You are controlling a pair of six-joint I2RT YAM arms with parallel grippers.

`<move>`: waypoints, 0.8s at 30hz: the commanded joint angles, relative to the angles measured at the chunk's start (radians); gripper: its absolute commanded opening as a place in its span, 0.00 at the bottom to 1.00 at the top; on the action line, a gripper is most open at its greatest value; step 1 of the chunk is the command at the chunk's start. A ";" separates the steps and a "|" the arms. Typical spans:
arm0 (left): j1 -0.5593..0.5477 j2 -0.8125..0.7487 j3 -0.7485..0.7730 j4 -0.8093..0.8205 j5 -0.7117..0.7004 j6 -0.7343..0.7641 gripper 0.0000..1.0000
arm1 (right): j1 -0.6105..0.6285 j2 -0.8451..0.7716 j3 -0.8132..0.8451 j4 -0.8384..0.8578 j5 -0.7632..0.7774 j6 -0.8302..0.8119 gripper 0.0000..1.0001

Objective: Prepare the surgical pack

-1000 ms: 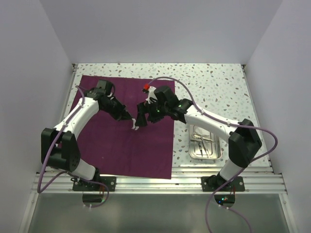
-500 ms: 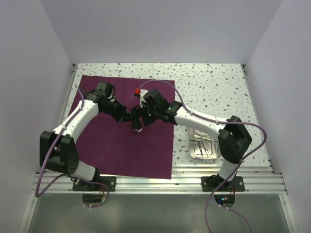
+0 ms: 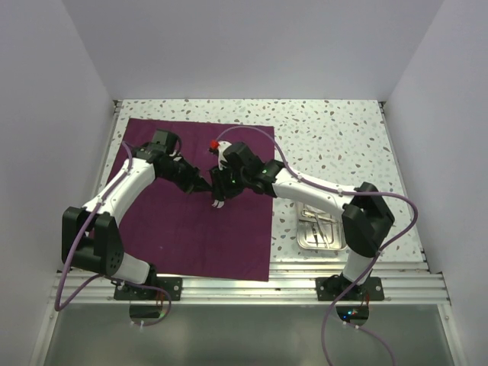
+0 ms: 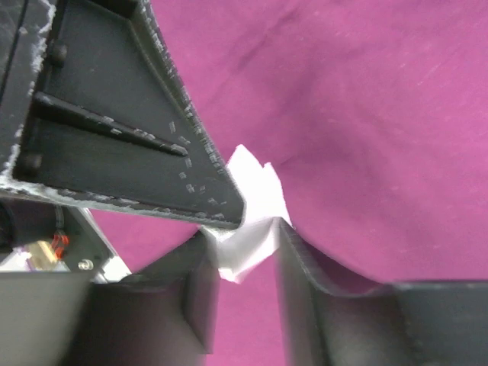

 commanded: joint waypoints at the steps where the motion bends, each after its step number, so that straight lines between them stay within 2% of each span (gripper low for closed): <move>1: -0.006 -0.032 0.008 0.022 0.043 -0.029 0.00 | 0.007 0.009 0.036 -0.008 0.026 0.002 0.33; 3: -0.006 -0.026 0.008 0.022 0.045 -0.027 0.00 | 0.007 0.010 0.039 -0.022 0.034 0.008 0.22; 4: -0.006 -0.021 0.008 0.025 0.046 -0.024 0.00 | 0.007 0.012 0.038 -0.025 0.034 0.009 0.12; 6: -0.006 -0.015 0.008 0.048 0.055 -0.020 0.00 | 0.006 0.012 0.038 -0.037 0.032 0.016 0.00; 8: -0.006 0.000 0.027 0.065 0.048 0.009 0.15 | 0.004 0.001 0.032 -0.049 0.031 0.031 0.00; 9: -0.006 0.008 0.043 0.064 0.036 0.026 0.35 | 0.003 -0.006 0.015 -0.052 0.032 0.033 0.00; 10: -0.006 0.023 0.078 0.061 0.007 0.066 0.45 | -0.003 -0.016 0.003 -0.054 0.032 0.037 0.00; 12: -0.004 0.040 0.125 0.059 -0.012 0.129 0.61 | -0.013 -0.057 -0.043 -0.061 0.032 0.037 0.00; 13: -0.004 0.060 0.141 0.056 -0.021 0.152 0.65 | -0.031 -0.072 -0.060 -0.066 0.032 0.045 0.00; 15: -0.004 0.080 0.173 0.042 -0.058 0.206 0.71 | -0.065 -0.136 -0.120 -0.083 0.008 0.055 0.00; 18: -0.006 0.108 0.239 0.041 -0.115 0.334 0.73 | -0.170 -0.227 -0.184 -0.149 -0.050 0.068 0.00; 21: -0.020 0.126 0.283 0.079 -0.141 0.440 0.73 | -0.339 -0.282 -0.218 -0.303 -0.125 0.040 0.00; 22: -0.027 0.140 0.296 0.064 -0.177 0.465 0.73 | -0.429 -0.316 -0.224 -0.352 -0.159 0.011 0.00; 24: -0.050 0.148 0.308 0.064 -0.205 0.502 0.72 | -0.514 -0.355 -0.255 -0.469 -0.194 -0.019 0.00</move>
